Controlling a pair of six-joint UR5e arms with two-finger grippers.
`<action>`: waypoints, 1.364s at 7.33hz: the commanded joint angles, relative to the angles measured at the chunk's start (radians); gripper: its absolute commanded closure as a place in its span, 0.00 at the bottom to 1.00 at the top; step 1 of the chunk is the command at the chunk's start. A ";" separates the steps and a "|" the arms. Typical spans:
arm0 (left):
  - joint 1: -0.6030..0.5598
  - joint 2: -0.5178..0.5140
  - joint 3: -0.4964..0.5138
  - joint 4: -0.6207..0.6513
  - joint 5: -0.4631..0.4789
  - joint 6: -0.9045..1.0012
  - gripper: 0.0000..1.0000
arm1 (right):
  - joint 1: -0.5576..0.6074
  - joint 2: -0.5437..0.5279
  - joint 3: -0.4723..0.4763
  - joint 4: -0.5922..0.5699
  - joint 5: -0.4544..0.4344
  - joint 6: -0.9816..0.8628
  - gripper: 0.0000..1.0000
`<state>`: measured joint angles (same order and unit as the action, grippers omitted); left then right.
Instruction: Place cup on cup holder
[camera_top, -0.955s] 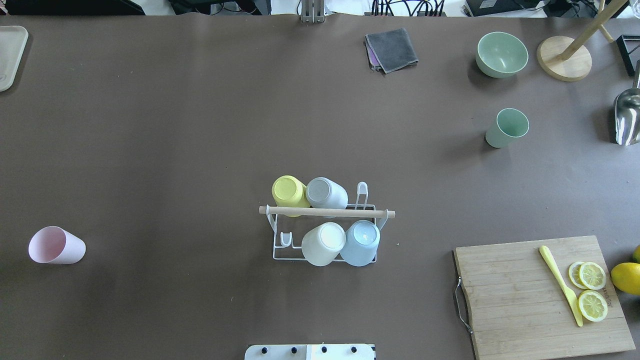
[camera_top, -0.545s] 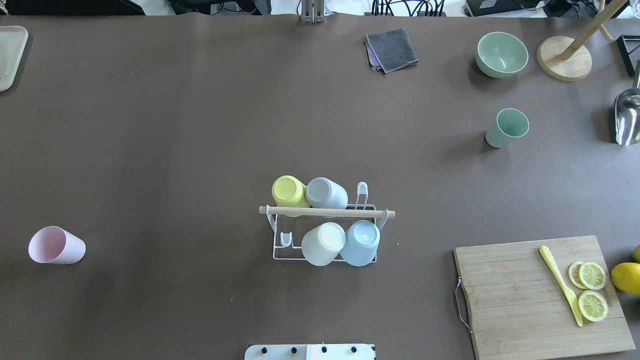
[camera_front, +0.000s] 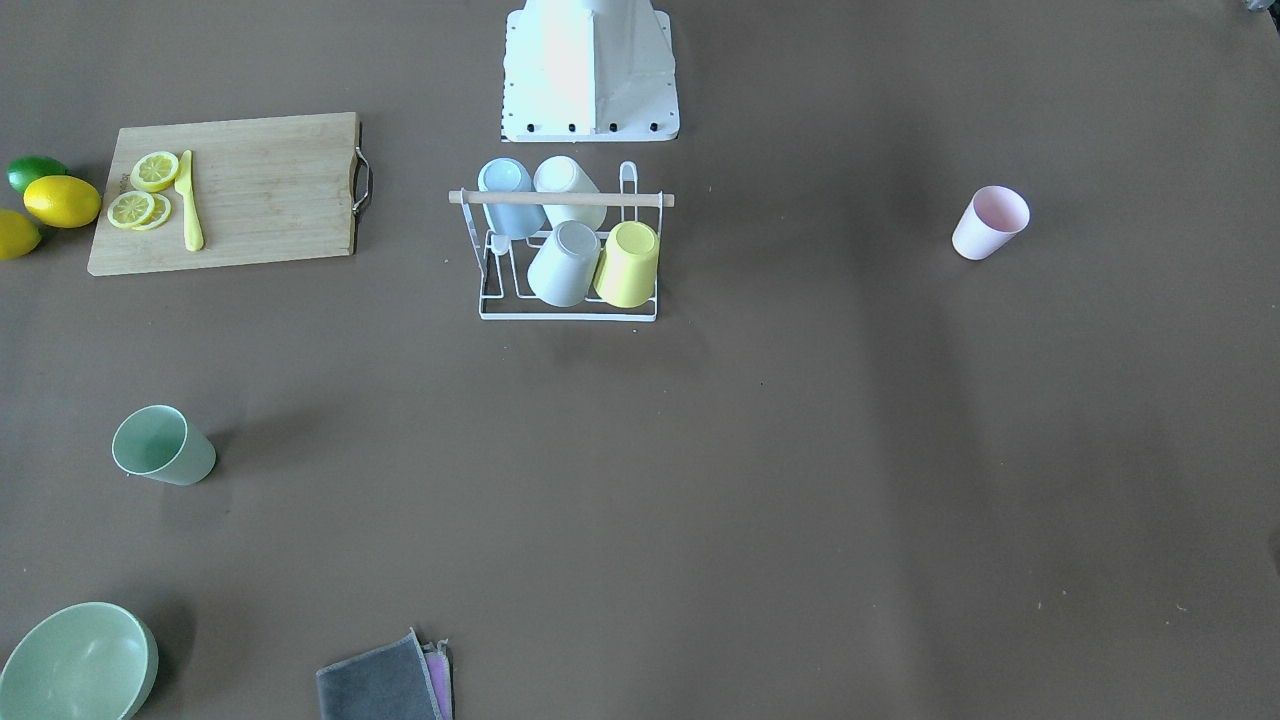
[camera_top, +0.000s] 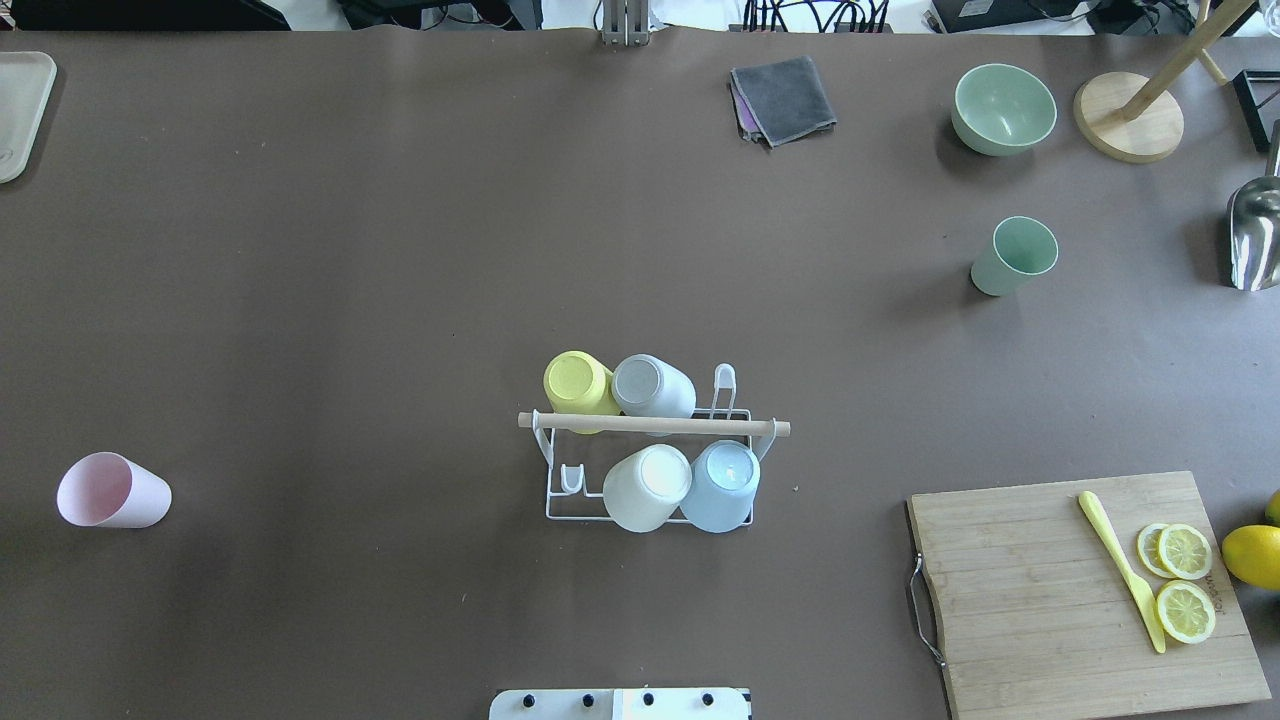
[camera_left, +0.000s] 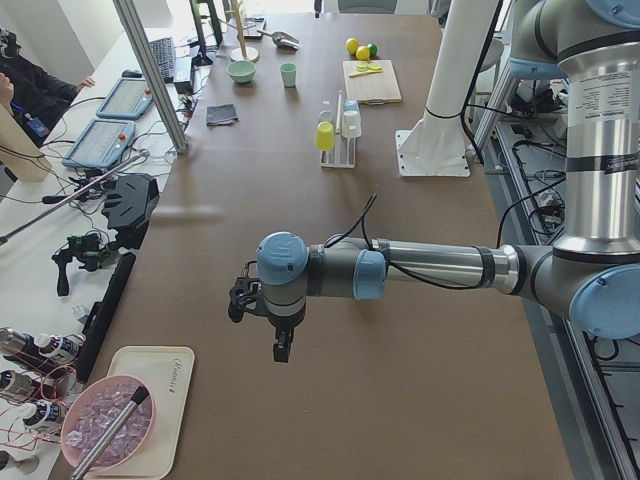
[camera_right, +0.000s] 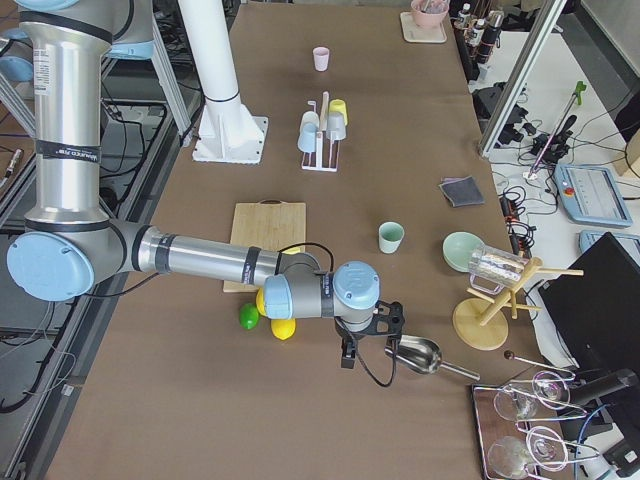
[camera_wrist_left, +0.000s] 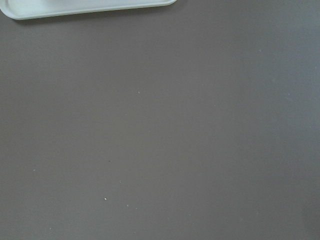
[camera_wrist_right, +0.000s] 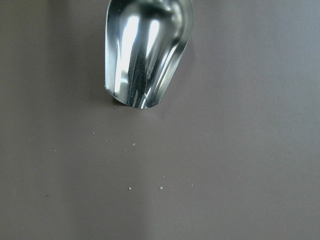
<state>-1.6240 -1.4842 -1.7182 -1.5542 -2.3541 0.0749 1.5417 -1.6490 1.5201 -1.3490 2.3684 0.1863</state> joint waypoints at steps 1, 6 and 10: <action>0.001 0.004 -0.004 -0.003 0.005 -0.001 0.02 | 0.000 -0.002 -0.003 0.001 0.000 -0.001 0.00; 0.001 0.013 0.009 -0.004 0.004 0.003 0.02 | 0.000 -0.015 -0.017 0.001 0.002 -0.002 0.00; 0.036 0.038 -0.055 -0.003 0.065 0.011 0.02 | 0.000 -0.015 -0.017 0.001 0.002 -0.002 0.00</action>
<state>-1.5975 -1.4489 -1.7510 -1.5572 -2.3139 0.0856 1.5417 -1.6644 1.5034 -1.3484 2.3700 0.1837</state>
